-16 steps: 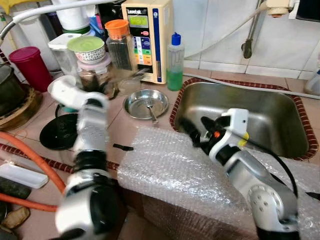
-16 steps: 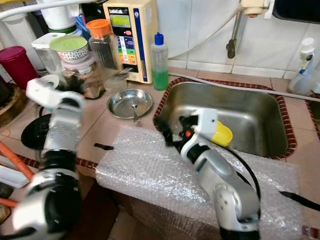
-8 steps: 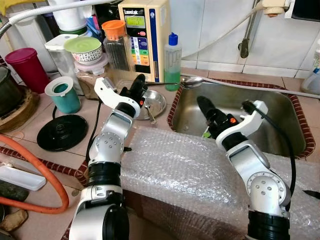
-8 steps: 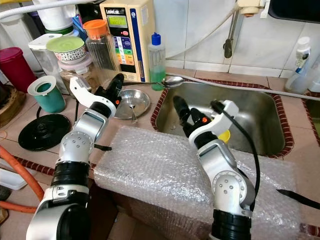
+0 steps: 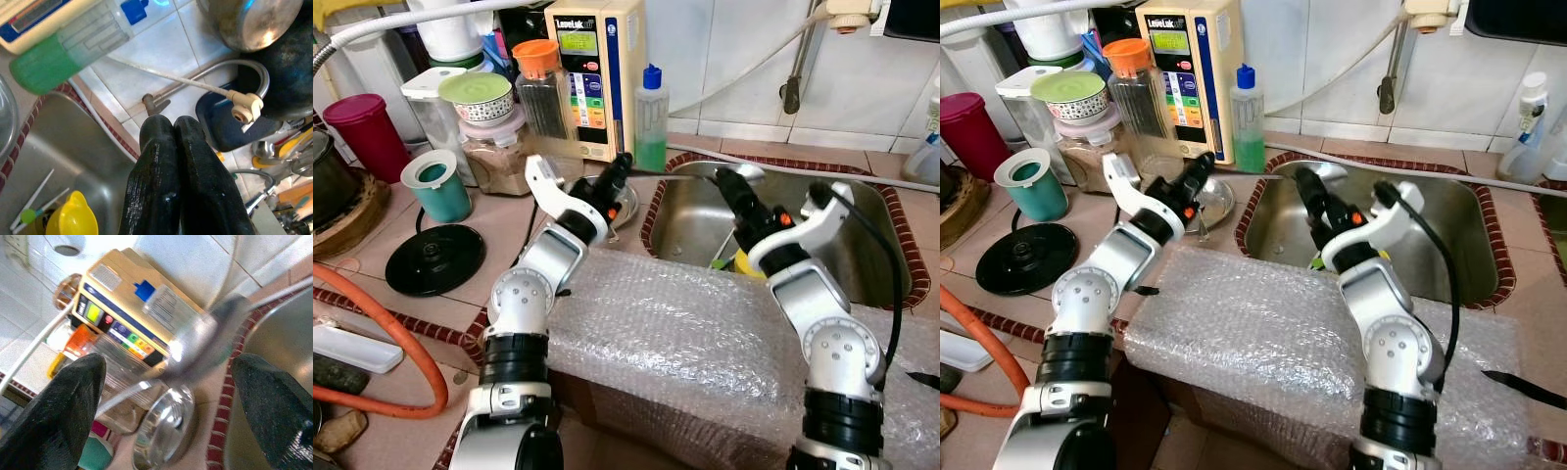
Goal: Kitchen organization
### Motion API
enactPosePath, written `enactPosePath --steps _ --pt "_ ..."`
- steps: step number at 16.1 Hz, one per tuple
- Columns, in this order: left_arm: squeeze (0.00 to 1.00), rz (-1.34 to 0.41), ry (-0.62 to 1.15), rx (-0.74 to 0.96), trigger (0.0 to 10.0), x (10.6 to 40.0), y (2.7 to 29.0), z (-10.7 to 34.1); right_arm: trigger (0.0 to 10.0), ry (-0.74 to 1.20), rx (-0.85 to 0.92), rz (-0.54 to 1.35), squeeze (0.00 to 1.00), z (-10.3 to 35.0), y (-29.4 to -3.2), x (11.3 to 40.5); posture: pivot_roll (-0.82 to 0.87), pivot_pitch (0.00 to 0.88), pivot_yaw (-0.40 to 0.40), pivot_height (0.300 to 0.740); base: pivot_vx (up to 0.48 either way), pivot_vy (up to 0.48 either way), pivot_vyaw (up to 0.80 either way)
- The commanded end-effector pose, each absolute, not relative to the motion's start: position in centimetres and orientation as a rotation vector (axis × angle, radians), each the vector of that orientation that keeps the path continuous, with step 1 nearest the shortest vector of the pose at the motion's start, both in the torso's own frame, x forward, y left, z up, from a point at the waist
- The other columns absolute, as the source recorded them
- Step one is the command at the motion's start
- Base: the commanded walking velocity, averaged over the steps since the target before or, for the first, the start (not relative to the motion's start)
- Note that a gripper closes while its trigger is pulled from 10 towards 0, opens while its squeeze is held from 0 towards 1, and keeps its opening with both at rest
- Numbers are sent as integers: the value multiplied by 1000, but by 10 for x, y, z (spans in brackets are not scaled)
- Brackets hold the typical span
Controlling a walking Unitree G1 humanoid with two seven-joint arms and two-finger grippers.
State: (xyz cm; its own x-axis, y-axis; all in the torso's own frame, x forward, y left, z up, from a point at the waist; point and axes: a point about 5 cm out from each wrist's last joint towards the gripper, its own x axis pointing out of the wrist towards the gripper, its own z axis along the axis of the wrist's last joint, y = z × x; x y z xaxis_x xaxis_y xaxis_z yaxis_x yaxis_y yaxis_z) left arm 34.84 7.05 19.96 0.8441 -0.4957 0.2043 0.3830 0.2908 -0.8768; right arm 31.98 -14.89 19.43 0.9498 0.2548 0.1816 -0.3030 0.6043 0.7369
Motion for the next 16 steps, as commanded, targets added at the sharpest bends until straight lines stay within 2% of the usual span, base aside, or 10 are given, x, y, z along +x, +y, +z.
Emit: enactPosePath --steps 1,5,10,11,12,16 --pt "0 -656 163 -1289 0 332 27 197 10000 -71 881 345 0 197 -147 322 -93 0 86 740 0 0 0" --pt "0 -713 169 -1352 0 326 25 203 10000 -46 902 283 0 188 -157 328 -94 0 78 740 0 0 0" --pt "0 -736 189 -1391 0 323 23 203 10000 -59 910 275 0 190 -158 336 -105 0 88 740 0 0 0" --pt "0 -765 216 -1393 0 319 20 201 8392 -78 907 279 0 193 -160 340 -108 0 92 740 0 0 0" --pt "0 -796 230 -1390 0 315 17 200 0 -91 908 274 0 195 -162 343 -107 0 85 740 0 0 0" --pt "0 -752 199 -1393 0 324 22 203 0 -117 910 242 0 201 -169 351 -97 0 79 740 0 0 0"
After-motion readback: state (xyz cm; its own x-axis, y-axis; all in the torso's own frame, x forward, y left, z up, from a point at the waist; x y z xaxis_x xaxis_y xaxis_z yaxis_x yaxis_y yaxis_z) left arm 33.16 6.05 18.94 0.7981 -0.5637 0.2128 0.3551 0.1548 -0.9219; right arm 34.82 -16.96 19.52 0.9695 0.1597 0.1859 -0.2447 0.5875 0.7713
